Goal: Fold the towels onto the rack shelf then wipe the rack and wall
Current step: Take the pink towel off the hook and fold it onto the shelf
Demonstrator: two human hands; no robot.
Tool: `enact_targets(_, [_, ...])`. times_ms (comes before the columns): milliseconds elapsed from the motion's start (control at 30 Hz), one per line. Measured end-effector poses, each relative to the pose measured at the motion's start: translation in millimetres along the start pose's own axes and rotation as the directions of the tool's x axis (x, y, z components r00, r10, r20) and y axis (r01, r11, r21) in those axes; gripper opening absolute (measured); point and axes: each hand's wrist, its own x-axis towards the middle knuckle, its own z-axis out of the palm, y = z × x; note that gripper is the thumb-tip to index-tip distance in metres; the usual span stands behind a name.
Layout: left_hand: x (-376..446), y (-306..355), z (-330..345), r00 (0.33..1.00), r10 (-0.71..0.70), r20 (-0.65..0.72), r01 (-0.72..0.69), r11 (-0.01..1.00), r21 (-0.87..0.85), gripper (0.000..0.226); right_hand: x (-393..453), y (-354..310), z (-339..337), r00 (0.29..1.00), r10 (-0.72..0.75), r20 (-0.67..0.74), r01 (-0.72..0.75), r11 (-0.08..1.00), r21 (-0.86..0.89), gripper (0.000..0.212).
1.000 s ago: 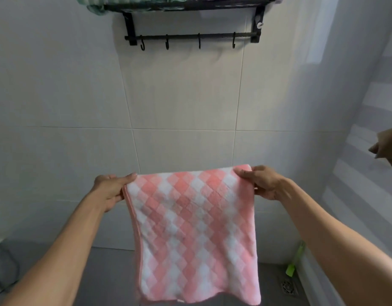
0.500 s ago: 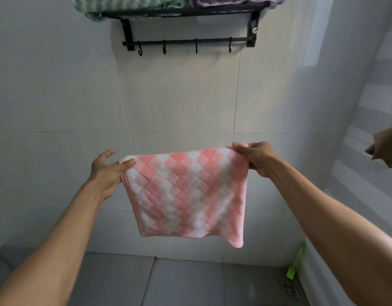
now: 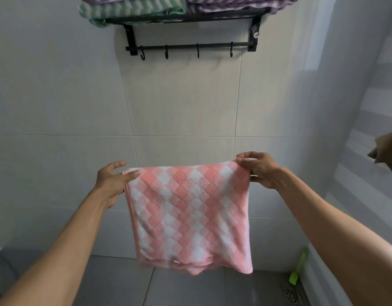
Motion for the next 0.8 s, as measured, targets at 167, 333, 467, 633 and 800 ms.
enact_targets(167, [1.1, 0.1, -1.4, 1.0, -0.006, 0.013, 0.006, 1.0, -0.018, 0.049, -2.3, -1.2, -3.3, 0.997, 0.021, 0.07, -0.021, 1.0, -0.007, 0.033])
enact_targets(333, [3.7, 0.9, -8.3, 0.99, -0.004, 0.143, -0.024, 0.98, 0.196, 0.074, -0.6, -0.6, -3.2, 0.994, 0.016, 0.107, -0.007, 0.997, -0.083, 0.049])
enact_targets(467, [11.1, -8.6, -7.3, 0.991, 0.091, 0.099, -0.121, 0.923, 0.366, 0.056, 3.8, 0.9, -1.9, 0.997, -0.048, 0.056, 0.066, 0.927, -0.369, 0.047])
enact_targets(633, [17.1, 25.4, -16.2, 0.963, 0.227, 0.144, -0.269, 0.843, 0.467, 0.024, 1.2, -36.1, -9.9, 0.991, -0.08, 0.111, 0.125, 0.86, -0.495, 0.022])
enact_targets(800, [-5.6, 55.2, -20.4, 0.936, 0.152, 0.319, -0.155, 0.988, -0.016, 0.065, 0.9, -45.3, -12.8, 0.966, -0.128, 0.226, 0.151, 0.985, -0.088, 0.078])
